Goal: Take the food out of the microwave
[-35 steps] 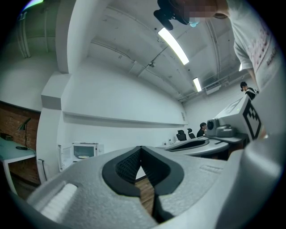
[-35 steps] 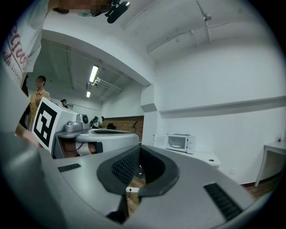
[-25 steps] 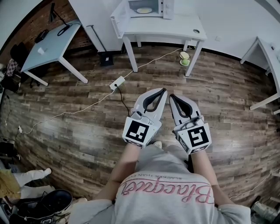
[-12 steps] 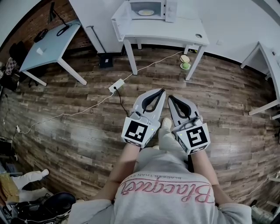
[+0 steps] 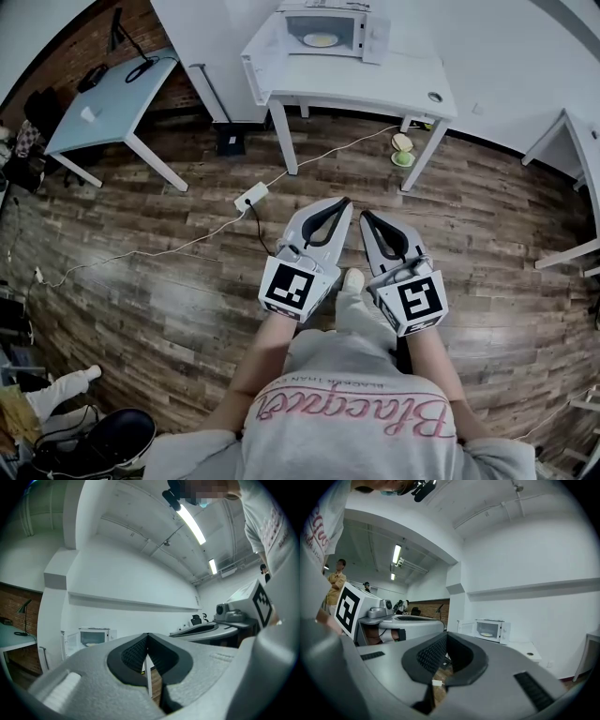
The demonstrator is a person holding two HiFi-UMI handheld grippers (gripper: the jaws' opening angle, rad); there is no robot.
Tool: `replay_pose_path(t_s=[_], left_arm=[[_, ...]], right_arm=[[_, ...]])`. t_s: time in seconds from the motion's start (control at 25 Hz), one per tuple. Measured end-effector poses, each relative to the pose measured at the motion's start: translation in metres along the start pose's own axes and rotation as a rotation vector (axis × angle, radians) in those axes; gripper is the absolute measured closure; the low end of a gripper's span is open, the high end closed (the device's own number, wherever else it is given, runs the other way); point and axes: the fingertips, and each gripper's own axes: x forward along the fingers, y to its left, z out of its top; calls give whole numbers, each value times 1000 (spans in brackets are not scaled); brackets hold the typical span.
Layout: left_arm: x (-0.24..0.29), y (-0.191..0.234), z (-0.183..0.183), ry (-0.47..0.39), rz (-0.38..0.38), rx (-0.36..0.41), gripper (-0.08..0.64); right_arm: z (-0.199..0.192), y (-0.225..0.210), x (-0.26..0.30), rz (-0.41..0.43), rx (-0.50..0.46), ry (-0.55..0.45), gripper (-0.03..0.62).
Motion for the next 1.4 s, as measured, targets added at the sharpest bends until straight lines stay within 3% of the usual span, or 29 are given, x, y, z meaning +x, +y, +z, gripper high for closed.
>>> replay_pose_path(t_s=[0.4, 1.4], left_arm=[[61, 38, -6, 18, 20, 16, 557], [224, 111, -24, 42, 94, 26, 557]], right_arm=[[-2, -56, 48, -1, 16, -10, 583], [-2, -196, 158, 110, 19, -34, 583]])
